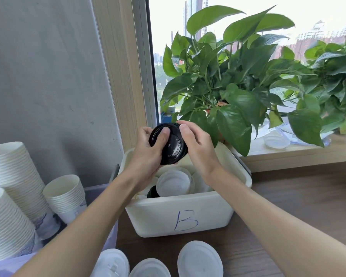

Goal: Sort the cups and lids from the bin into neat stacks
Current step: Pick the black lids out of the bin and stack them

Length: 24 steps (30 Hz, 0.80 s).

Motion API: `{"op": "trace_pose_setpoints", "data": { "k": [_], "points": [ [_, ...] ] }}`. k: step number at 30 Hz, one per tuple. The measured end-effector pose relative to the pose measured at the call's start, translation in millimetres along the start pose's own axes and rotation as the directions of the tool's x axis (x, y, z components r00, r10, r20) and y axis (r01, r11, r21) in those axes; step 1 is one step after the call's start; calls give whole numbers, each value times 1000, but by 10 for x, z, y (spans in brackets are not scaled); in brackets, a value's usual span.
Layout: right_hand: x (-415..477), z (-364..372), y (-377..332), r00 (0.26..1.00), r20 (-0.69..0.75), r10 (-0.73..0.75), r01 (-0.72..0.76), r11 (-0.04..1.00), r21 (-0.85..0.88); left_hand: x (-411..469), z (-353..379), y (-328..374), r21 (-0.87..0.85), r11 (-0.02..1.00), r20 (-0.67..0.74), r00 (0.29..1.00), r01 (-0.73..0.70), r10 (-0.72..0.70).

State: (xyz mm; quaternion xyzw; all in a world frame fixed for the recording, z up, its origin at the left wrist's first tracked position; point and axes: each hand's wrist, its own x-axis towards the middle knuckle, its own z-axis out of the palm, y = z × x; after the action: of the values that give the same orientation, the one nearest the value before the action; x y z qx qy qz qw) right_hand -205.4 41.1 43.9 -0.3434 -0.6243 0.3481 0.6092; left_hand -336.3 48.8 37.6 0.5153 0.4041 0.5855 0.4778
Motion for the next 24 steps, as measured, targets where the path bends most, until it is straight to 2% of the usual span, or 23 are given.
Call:
{"op": "trace_pose_setpoints", "data": {
  "k": [6,10,13,17,20,24],
  "points": [
    [-28,29,46,990,136,32,-14,992,-129,56,-50,-47,135,987,-82,992,-86,98],
    [-6,53,66,996,85,-40,59,969,-240,65,-80,-56,266,948,-97,973,-176,208],
    [-5,40,68,995,94,-34,54,973,-226,44,-70,-65,376,892,-73,951,-252,300],
    [-6,27,48,998,59,-17,28,983,-183,9,-1,-66,450,835,22,939,-317,344],
    [-3,26,60,993,6,-120,116,952,-283,-19,27,-57,494,791,60,921,-362,384],
    [-3,24,75,984,8,-180,175,938,-298,-57,35,-36,505,770,46,903,-390,427]
  ]
}}
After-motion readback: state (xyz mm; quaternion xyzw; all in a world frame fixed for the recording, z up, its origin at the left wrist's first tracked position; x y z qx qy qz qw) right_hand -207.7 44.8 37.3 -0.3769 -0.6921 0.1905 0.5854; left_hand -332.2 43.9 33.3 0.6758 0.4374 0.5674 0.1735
